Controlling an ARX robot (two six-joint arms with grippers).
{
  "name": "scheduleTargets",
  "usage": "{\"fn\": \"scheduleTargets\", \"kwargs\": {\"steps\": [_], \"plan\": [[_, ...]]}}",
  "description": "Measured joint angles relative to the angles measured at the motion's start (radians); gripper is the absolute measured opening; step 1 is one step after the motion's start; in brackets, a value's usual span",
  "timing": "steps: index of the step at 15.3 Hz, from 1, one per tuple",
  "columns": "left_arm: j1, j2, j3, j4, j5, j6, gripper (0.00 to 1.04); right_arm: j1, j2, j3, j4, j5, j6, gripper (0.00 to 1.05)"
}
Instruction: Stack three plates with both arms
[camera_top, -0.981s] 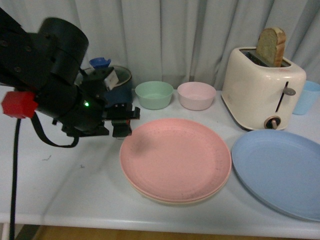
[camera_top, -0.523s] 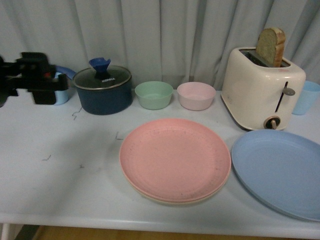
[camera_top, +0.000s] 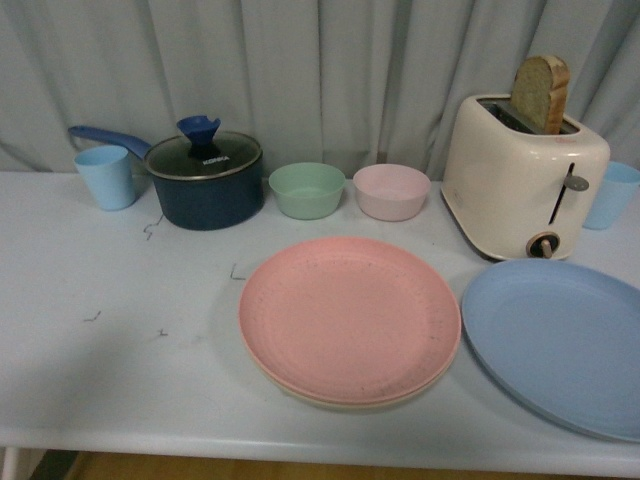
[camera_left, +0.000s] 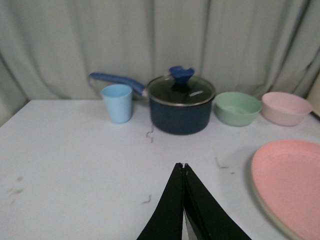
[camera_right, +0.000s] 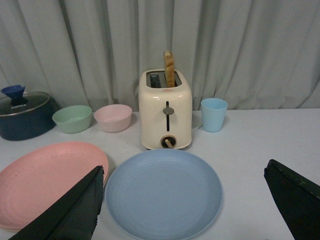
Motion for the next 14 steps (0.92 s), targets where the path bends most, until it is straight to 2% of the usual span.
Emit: {"fn": "scheduleTargets", "kwargs": {"steps": [3, 14], "plan": [[0.011, -0.152, -0.026, -0.063, 0.003, -0.001, 0.02, 0.000, 0.000, 0.000, 0.000, 0.000, 0.000, 0.98], [0.009, -0.625, -0.096, -0.472, 0.006, -0.001, 0.02, 0.000, 0.000, 0.000, 0.000, 0.000, 0.000, 0.98]]}}
